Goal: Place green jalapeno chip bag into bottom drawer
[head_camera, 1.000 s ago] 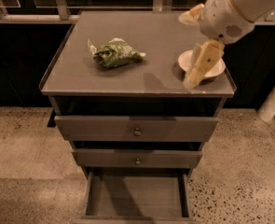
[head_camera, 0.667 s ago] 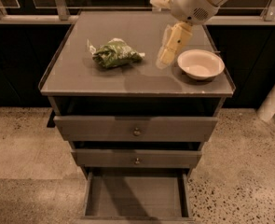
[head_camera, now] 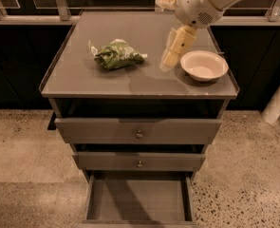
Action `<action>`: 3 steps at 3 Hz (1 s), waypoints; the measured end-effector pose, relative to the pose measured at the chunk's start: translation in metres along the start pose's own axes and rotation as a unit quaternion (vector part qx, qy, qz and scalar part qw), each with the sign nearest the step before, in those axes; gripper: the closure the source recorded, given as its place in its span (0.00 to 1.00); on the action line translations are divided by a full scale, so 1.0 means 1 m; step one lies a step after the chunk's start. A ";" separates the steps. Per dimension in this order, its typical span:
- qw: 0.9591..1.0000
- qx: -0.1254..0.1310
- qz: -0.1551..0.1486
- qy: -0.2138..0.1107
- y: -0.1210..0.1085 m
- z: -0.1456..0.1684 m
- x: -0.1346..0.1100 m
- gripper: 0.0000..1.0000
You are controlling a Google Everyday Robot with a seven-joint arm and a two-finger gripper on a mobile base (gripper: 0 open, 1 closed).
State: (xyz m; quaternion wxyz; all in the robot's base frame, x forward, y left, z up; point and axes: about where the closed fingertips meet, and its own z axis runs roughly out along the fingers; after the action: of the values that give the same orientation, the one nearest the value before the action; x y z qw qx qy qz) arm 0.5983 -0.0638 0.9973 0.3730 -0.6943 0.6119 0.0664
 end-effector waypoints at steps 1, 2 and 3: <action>0.998 0.023 -0.018 -0.051 -0.024 0.032 0.004 0.00; 0.994 0.008 -0.022 -0.105 -0.044 0.088 0.017 0.00; 0.989 -0.023 -0.020 -0.147 -0.054 0.140 0.021 0.00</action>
Offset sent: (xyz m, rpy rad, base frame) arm 0.1297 0.0608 -0.1006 0.2874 -0.0177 0.1975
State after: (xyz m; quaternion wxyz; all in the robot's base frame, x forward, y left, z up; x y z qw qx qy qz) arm 0.7026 0.0018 0.9095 0.4440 -0.6977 0.5348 0.1738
